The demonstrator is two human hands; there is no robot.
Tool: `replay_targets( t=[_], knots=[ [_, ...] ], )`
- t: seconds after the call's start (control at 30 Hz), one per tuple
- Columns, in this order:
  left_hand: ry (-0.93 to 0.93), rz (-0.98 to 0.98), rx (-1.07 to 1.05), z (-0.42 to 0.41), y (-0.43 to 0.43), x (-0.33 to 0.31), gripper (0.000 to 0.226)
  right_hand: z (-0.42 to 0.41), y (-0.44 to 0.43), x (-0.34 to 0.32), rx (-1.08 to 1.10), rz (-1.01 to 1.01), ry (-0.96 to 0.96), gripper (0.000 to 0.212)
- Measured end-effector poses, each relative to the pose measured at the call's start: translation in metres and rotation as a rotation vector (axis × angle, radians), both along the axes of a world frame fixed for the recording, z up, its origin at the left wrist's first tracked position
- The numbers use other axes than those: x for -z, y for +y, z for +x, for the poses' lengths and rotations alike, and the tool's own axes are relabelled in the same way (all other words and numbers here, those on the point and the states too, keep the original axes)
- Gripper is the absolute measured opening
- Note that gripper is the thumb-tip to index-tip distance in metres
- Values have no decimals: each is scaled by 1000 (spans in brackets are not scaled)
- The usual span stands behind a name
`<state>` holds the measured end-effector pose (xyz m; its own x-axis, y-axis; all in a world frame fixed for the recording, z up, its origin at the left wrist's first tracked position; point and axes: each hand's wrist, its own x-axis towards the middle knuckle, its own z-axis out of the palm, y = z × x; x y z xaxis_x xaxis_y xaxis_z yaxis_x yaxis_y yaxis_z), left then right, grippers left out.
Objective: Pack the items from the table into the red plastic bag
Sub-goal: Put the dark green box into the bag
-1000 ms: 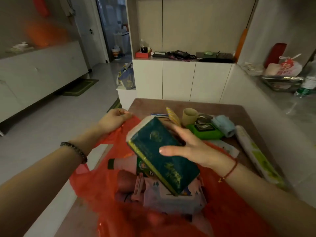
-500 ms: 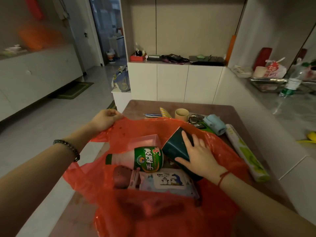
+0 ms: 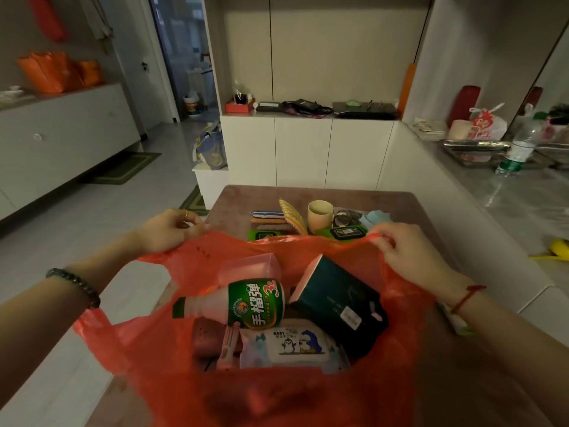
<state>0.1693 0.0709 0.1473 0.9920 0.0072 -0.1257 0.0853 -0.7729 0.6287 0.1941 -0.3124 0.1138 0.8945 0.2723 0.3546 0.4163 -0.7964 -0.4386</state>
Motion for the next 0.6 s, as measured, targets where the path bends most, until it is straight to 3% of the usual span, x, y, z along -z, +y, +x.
replay_targets(
  t=[0.13,0.2,0.3,0.37,0.43,0.5,0.6],
  knots=[
    [40,269,100,6,-2,-4,97,-2,2,0,-311,-218,458,27],
    [36,393,178,13,-5,-3,105,7,-9,-8,-400,-231,660,26],
    [-44,317,291,25,-4,0,85,40,-19,-11,-260,182,794,21],
    [-92,160,329,30,-5,1,57,77,-19,8,-83,288,641,20],
    [-88,-2,350,31,-8,0,48,116,-12,39,-34,44,486,53],
    [-109,-85,342,34,-7,5,50,151,-2,71,-84,-249,475,78],
    [-157,-139,303,41,2,14,51,194,21,115,-102,-600,370,75]
  ],
)
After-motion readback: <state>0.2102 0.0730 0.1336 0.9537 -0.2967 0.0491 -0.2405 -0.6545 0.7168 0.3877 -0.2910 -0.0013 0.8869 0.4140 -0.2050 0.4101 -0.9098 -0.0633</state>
